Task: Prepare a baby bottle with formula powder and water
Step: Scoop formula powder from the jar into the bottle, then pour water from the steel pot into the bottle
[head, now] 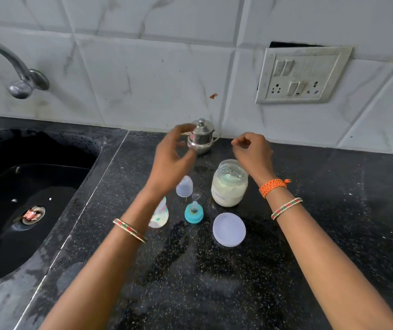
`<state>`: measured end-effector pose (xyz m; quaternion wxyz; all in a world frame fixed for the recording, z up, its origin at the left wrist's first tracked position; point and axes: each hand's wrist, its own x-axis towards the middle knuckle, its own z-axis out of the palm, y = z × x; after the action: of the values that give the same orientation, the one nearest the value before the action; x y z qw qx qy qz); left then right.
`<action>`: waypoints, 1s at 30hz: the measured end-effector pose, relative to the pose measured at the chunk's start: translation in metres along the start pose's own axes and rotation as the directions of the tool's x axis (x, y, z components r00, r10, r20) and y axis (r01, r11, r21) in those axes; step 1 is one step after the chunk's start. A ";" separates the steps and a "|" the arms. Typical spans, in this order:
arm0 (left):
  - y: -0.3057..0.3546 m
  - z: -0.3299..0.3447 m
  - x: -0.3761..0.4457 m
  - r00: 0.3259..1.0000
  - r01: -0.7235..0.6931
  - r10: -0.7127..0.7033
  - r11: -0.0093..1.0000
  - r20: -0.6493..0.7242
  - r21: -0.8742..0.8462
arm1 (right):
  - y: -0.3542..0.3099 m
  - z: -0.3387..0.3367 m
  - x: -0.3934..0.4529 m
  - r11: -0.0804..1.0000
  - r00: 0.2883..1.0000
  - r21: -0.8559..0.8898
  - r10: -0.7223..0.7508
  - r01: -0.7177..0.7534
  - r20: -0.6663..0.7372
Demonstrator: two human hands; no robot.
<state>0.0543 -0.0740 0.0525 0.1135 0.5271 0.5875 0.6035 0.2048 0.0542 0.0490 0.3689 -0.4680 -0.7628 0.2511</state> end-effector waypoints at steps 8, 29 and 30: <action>-0.056 -0.049 0.059 0.986 0.167 -0.167 0.984 -0.011 0.057 | 0.037 0.065 0.095 0.951 0.884 0.051 0.263 -0.305 0.386; -0.063 -0.091 0.003 0.972 0.226 -0.223 0.974 0.079 -0.033 | 0.009 0.027 0.078 0.933 0.874 0.306 0.019 -0.190 0.485; -0.064 -0.096 -0.008 0.967 0.245 -0.241 0.968 0.084 -0.045 | 0.002 0.020 0.074 0.925 0.884 0.339 -0.009 -0.169 0.467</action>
<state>-0.0471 -0.1187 0.0191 0.2240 0.4709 0.6260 0.5798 0.1679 0.1208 0.0597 0.2481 -0.3487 -0.7467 0.5092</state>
